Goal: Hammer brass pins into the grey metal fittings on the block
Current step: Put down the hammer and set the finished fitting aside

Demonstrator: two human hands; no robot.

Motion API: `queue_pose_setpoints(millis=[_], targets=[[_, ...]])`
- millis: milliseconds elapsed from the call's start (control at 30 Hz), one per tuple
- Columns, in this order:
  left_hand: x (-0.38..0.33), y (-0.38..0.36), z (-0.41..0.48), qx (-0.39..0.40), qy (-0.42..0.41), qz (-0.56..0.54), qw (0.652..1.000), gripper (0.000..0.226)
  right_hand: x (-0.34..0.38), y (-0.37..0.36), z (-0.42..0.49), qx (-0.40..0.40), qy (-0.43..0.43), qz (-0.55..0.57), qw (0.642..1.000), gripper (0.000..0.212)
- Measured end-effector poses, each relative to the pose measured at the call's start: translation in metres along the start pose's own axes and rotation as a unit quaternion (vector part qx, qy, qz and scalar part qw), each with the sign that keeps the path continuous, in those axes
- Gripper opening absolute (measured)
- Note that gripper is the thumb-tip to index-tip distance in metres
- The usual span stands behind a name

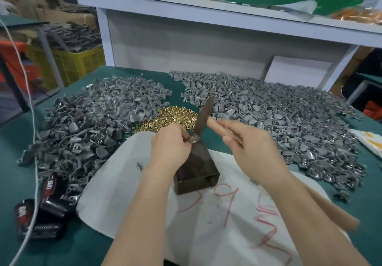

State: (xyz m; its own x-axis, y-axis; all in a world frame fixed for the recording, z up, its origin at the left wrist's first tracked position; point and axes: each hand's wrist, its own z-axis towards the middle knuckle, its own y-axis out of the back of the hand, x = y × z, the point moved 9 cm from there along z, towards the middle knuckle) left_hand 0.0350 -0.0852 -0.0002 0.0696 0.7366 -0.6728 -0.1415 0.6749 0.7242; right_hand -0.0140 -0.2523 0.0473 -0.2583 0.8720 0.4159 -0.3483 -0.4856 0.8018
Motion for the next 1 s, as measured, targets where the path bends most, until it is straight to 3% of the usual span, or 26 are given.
queue_pose_setpoints(millis=[100, 200, 300, 400, 467, 533, 600, 667, 733, 800, 900, 967, 1000], targets=[[-0.001, 0.0, -0.001, -0.001, -0.003, 0.007, 1.0, 0.008, -0.032, -0.015, 0.014, 0.008, -0.099, 0.085, 0.991, 0.031], [-0.001, -0.002, -0.001, 0.0, 0.002, 0.008, 1.0, 0.007, -0.056, -0.054, 0.01, 0.102, -0.213, 0.134, 0.962, 0.028], [-0.002, -0.003, 0.001, 0.0, -0.002, 0.004, 1.0, 0.008, -0.064, -0.067, 0.006, 0.126, -0.243, 0.008, 0.962, 0.028], [-0.005, -0.004, 0.0, 0.005, -0.011, -0.028, 1.0, 0.008, -0.057, -0.068, 0.01, 0.126, -0.195, -0.163, 0.959, 0.03], [-0.008, -0.005, -0.001, 0.013, -0.021, -0.055, 0.998, 0.008, -0.053, -0.07, 0.013, 0.143, -0.18, -0.215, 0.949, 0.03], [-0.01, -0.005, -0.002, 0.011, -0.027, -0.072, 0.997, 0.008, -0.045, -0.061, 0.02, 0.124, -0.173, -0.155, 0.965, 0.029], [-0.011, -0.004, -0.002, 0.004, -0.032, -0.085, 0.996, 0.009, -0.028, -0.043, 0.032, 0.062, -0.131, -0.006, 0.989, 0.028], [-0.013, -0.005, -0.001, -0.002, -0.039, -0.105, 0.994, 0.012, -0.01, -0.043, 0.04, 0.095, -0.104, 0.153, 0.978, 0.021], [-0.014, -0.003, -0.001, -0.012, -0.042, -0.146, 0.988, 0.011, 0.005, -0.056, 0.042, 0.164, -0.094, 0.225, 0.956, 0.013], [-0.011, 0.004, 0.001, -0.045, -0.031, -0.194, 0.979, 0.014, -0.001, -0.046, 0.057, 0.099, -0.109, 0.23, 0.962, 0.012], [0.009, 0.028, 0.0, -0.16, 0.024, -0.303, 0.939, 0.026, -0.045, -0.015, 0.084, -0.079, -0.223, 0.157, 0.959, 0.043], [0.028, 0.042, -0.006, -0.246, 0.068, -0.404, 0.878, 0.021, -0.052, -0.026, 0.093, -0.041, -0.271, 0.05, 0.961, 0.069], [0.037, 0.048, -0.009, -0.283, 0.085, -0.449, 0.843, 0.021, -0.039, -0.039, 0.099, -0.015, -0.239, 0.004, 0.971, 0.071]])
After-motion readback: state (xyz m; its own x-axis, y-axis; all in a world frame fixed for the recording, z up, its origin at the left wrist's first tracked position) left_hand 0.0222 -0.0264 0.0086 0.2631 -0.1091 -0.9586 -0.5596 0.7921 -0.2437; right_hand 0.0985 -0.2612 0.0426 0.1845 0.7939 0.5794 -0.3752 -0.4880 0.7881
